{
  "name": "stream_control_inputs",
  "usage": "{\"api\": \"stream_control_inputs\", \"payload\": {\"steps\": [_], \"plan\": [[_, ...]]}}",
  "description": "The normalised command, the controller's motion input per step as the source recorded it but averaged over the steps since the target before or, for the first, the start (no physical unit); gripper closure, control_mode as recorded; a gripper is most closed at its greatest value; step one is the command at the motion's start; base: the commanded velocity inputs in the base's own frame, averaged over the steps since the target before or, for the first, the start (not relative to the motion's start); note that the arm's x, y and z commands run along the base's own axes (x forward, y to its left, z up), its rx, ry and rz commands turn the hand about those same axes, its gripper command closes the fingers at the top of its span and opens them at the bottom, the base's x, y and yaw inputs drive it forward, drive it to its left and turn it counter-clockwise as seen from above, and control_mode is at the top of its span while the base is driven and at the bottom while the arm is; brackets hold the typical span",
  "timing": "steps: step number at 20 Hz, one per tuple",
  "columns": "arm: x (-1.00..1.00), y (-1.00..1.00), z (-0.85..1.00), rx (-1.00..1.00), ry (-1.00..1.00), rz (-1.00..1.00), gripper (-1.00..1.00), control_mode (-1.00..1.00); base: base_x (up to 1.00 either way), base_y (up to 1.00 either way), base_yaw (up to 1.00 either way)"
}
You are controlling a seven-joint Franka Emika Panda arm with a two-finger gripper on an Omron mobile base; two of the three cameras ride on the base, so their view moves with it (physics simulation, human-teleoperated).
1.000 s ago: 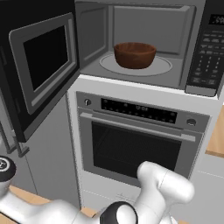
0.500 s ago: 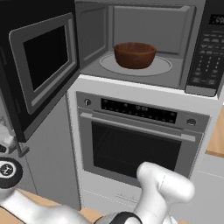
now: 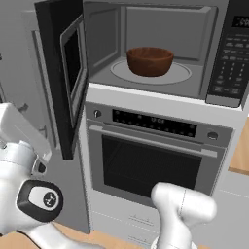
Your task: Open the microwave, place the bowl with waffle inside the microwave, then close the microwave door and turn it on.
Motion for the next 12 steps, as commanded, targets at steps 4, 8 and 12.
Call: {"api": "stream_control_inputs", "payload": {"steps": [4, 8, 12], "plan": [[0.00, -0.93, 0.00, 0.43, -0.09, 0.00, -1.00, -1.00, 0.00, 0.00, 0.00], [-0.01, -1.00, 0.00, 0.41, -0.09, 0.00, -1.00, -1.00, 0.00, 0.00, 0.00], [0.00, -1.00, 0.01, 0.41, -0.09, 0.00, -1.00, -1.00, 0.00, 0.00, 0.00]]}}
